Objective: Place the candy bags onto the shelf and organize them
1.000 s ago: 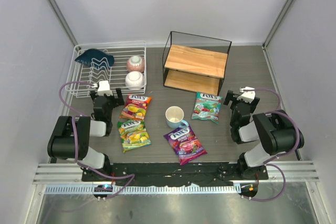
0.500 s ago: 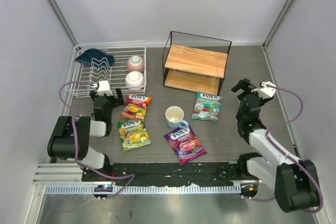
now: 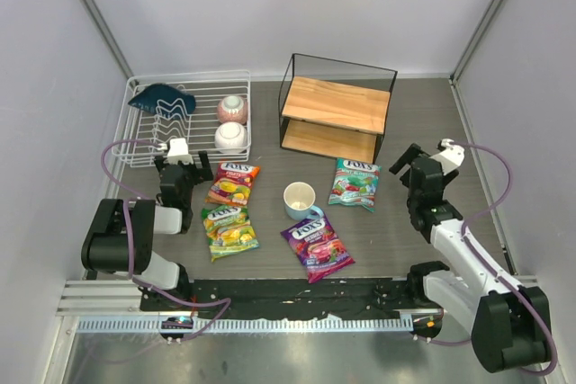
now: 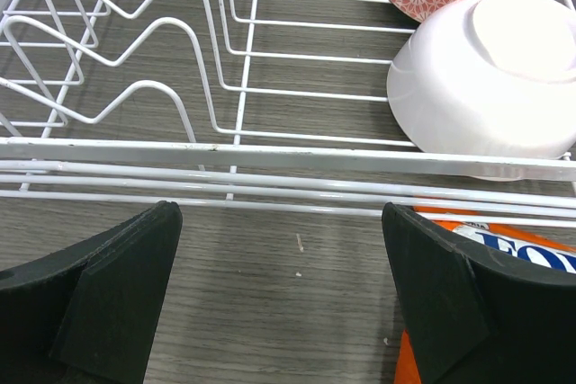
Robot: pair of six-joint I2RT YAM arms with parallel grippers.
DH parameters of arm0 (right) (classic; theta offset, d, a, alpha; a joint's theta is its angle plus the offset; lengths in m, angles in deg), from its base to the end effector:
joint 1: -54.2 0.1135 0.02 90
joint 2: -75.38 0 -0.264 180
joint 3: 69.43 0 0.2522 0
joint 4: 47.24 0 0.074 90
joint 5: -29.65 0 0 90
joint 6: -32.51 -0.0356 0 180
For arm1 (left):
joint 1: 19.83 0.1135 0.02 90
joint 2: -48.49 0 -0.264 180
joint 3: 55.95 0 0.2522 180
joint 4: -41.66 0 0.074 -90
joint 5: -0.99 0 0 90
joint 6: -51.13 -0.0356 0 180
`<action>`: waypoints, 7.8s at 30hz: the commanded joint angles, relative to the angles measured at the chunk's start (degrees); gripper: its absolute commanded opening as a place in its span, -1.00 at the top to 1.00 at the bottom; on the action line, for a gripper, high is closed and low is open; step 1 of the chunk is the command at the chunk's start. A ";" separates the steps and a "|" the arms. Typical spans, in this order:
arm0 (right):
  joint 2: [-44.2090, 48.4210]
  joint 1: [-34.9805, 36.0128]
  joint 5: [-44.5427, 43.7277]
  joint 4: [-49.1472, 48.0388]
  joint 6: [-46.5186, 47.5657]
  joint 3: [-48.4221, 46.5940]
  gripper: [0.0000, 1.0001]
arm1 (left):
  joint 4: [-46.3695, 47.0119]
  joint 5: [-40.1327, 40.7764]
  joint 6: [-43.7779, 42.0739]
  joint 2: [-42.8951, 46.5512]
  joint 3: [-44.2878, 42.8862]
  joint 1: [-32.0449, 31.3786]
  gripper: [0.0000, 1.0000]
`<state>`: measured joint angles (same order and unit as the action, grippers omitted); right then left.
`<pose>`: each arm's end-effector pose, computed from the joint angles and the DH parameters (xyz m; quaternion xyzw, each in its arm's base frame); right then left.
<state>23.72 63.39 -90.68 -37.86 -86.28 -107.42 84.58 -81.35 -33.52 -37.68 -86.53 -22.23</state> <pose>0.1980 0.0138 0.2200 0.2792 0.7688 -0.0331 0.5744 0.2515 -0.0058 0.1449 -0.0618 0.7777 0.0099 0.6255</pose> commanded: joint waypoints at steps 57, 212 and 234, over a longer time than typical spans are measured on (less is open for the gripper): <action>-22.97 0.04 37.18 -10.83 -4.52 0.24 0.98 | 2.02 -0.28 -0.34 0.57 -0.76 0.11 -0.99; -53.02 13.93 28.13 6.84 -18.40 -64.72 -0.01 | -69.17 -19.18 28.23 43.90 -26.16 -2.44 -0.99; -42.12 14.10 21.53 7.55 -8.47 -61.38 0.75 | -68.90 -19.26 28.84 42.84 -26.25 -2.44 -0.99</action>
<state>-20.73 77.29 -68.41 -27.31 -98.02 -169.12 15.10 -99.73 -4.80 5.44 -110.97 -24.96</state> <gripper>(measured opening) 0.194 0.996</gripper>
